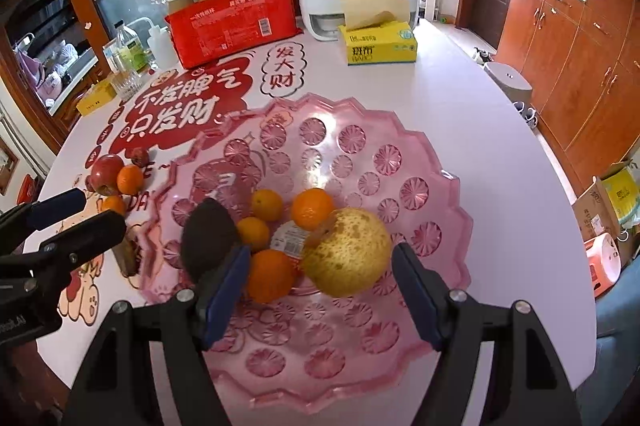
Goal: Organize fruits
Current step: 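Lower the pear into the bowl and open the right gripper while the left gripper releases the avocado, then move the right gripper to the brown banana while the left gripper moves to the red apple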
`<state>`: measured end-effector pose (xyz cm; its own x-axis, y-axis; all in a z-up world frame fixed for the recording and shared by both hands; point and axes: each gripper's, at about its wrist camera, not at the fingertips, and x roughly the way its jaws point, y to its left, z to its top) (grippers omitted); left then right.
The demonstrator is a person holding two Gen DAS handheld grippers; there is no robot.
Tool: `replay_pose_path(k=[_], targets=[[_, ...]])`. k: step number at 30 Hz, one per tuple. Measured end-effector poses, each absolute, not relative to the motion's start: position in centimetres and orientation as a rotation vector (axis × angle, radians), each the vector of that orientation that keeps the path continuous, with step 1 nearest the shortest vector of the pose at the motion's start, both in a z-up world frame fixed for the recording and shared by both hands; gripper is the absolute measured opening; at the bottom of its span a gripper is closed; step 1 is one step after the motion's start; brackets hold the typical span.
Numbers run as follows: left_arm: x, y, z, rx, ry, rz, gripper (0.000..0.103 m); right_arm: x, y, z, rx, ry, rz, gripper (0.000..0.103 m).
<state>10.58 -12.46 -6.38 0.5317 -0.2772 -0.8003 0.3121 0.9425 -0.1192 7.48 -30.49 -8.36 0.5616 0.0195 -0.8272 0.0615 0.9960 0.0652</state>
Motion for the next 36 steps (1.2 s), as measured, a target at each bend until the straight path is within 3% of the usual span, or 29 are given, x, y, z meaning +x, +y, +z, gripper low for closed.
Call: replay_pose_path(k=[14,24,36], targets=[[8.5,-4.2,-0.1,0.093,0.850,-0.306,0.082,5.3,-23.8,-2.5,0.061,0.841,0.031,0.074],[11.0,6.2,3.3,0.164,0.817,-0.249,0.082,5.8,-16.8,-2.1,0.037,0.854,0.067,0.074],[17.2,12.9,-2.6,0.227,0.935,-0.326,0.082,9.8,-6.7,-8.5,-0.211,0.945,0.282,0.074]])
